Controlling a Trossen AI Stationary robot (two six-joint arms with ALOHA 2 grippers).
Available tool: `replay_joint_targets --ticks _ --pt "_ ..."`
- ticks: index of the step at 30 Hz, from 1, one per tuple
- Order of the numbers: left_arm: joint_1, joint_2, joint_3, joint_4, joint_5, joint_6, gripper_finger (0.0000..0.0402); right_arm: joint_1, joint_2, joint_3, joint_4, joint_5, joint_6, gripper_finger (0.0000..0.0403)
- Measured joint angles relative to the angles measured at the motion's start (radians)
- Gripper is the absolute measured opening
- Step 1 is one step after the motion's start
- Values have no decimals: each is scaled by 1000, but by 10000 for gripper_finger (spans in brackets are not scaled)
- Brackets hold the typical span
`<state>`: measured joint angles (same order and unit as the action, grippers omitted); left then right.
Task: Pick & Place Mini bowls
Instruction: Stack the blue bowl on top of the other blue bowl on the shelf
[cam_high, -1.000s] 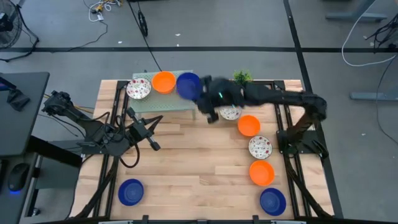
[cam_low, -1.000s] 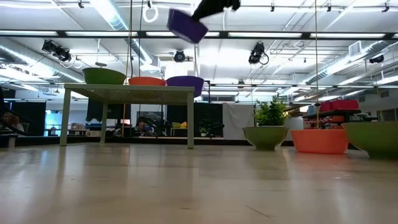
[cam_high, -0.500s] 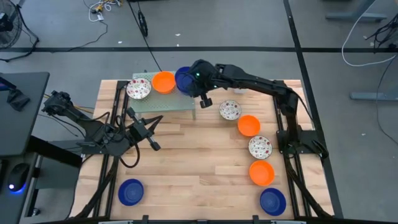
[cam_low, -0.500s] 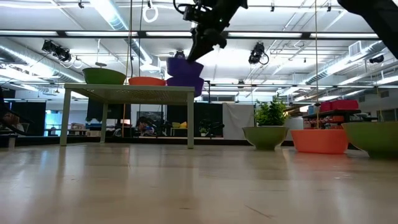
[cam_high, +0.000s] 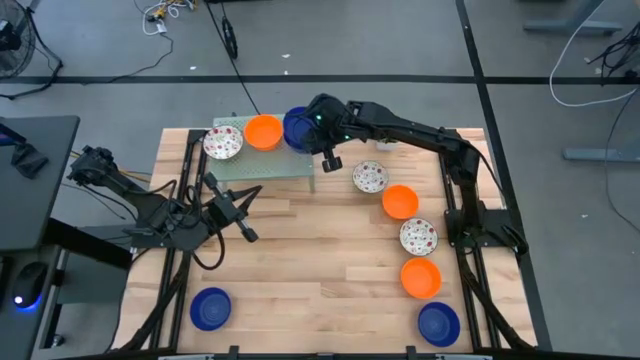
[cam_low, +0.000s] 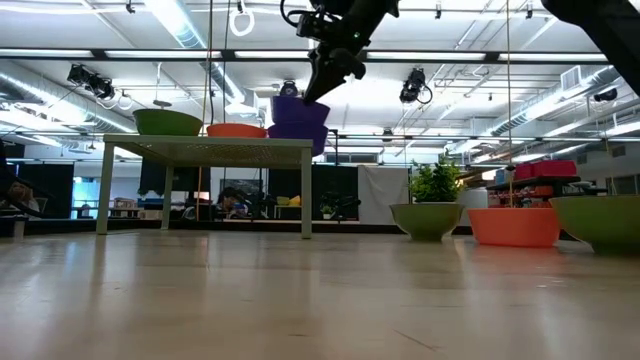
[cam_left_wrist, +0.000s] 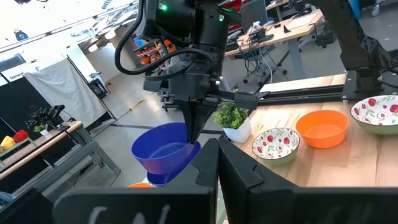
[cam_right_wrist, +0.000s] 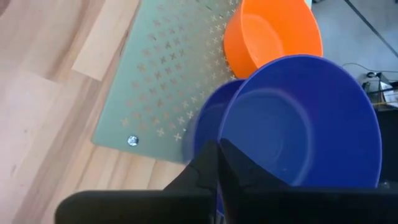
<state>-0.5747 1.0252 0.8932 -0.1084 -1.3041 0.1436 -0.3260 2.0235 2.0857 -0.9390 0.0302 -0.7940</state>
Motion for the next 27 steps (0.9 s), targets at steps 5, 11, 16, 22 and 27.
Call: replay_joint_targets --ticks 5,11,16,22,27 --pt "0 0 0 0 0 0 16 -4 0 0 -13 -17 7 4" --pt "0 0 0 0 0 0 16 -8 11 -2 -21 -22 20 5" --pt "0 0 0 0 0 0 16 -8 19 -2 -17 -21 23 6" --pt "0 0 0 0 0 0 16 -7 19 -2 4 -21 23 11" --pt "0 0 0 0 0 1 16 -7 19 -2 9 -20 23 29"
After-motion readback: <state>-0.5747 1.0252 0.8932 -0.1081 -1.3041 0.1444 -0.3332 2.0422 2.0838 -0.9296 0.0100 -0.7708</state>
